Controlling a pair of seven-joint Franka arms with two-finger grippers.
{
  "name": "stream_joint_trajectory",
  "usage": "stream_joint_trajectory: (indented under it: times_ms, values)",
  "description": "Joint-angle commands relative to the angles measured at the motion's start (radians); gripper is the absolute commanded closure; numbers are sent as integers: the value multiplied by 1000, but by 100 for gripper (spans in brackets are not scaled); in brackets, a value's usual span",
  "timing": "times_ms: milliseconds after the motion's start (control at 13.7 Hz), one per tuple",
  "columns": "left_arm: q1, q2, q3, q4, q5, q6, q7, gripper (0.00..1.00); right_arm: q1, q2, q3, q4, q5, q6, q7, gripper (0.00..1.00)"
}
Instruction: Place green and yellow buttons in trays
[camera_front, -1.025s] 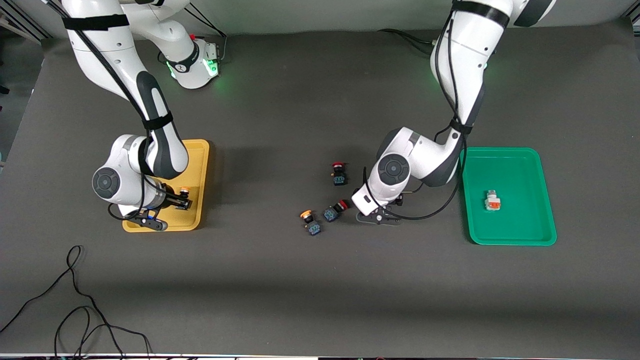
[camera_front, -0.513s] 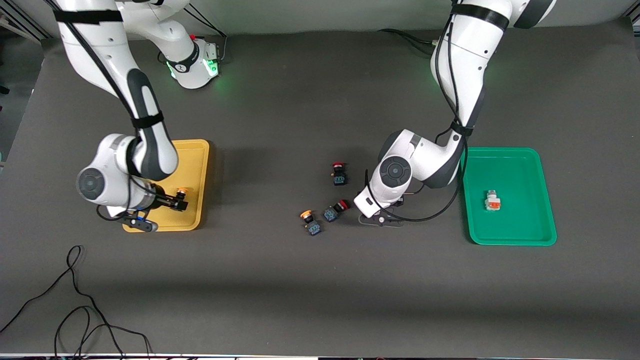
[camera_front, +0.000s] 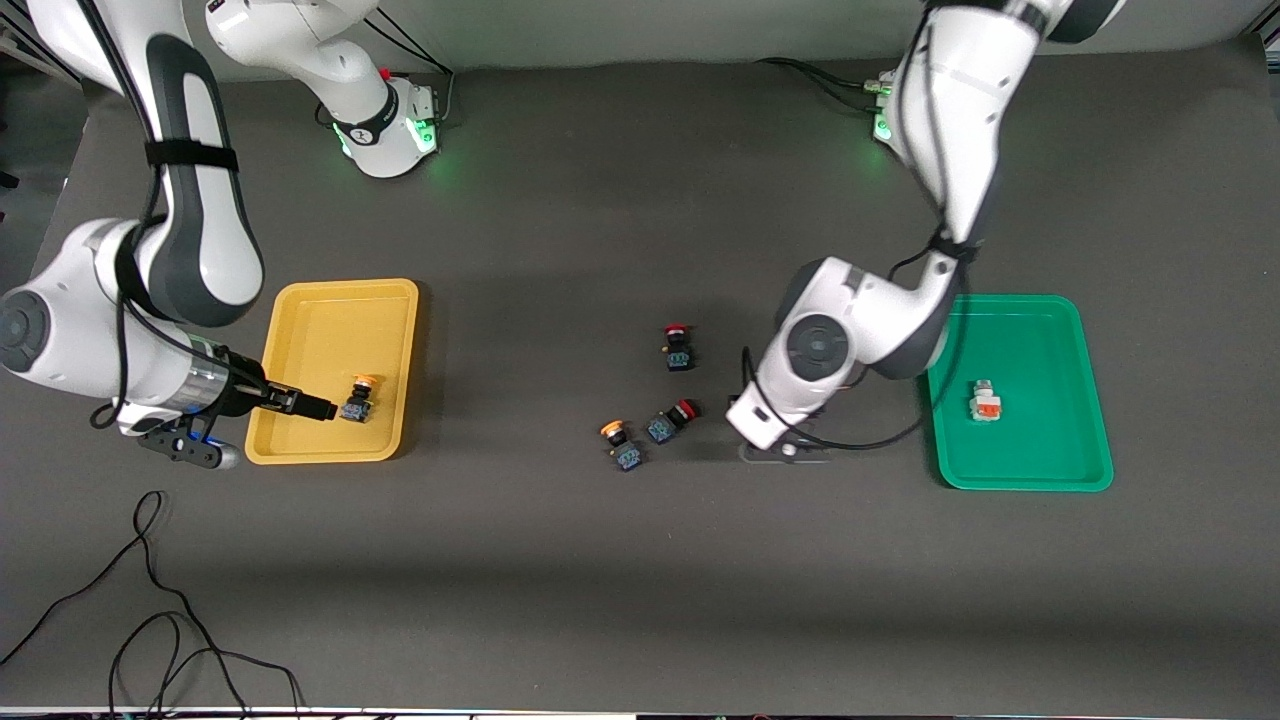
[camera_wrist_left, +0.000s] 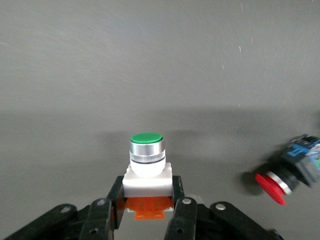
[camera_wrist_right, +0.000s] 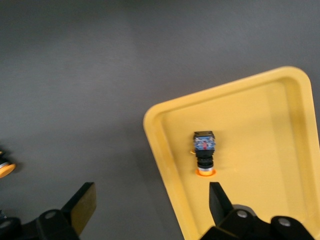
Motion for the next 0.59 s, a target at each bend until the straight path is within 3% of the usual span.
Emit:
stream_joint_trajectory:
  times_ms: [0, 146, 513]
  values:
    - [69, -151, -1, -25, -25, -149, 0, 100, 46, 8, 0, 97, -64, -67, 14, 1]
    - [129, -204, 2, -27, -25, -239, 44, 100, 59, 17, 1, 155, -64, -96, 12, 0]
    - [345, -264, 5, -39, 27, -348, 251, 100, 53, 0, -8, 168, -66, -107, 6, 0]
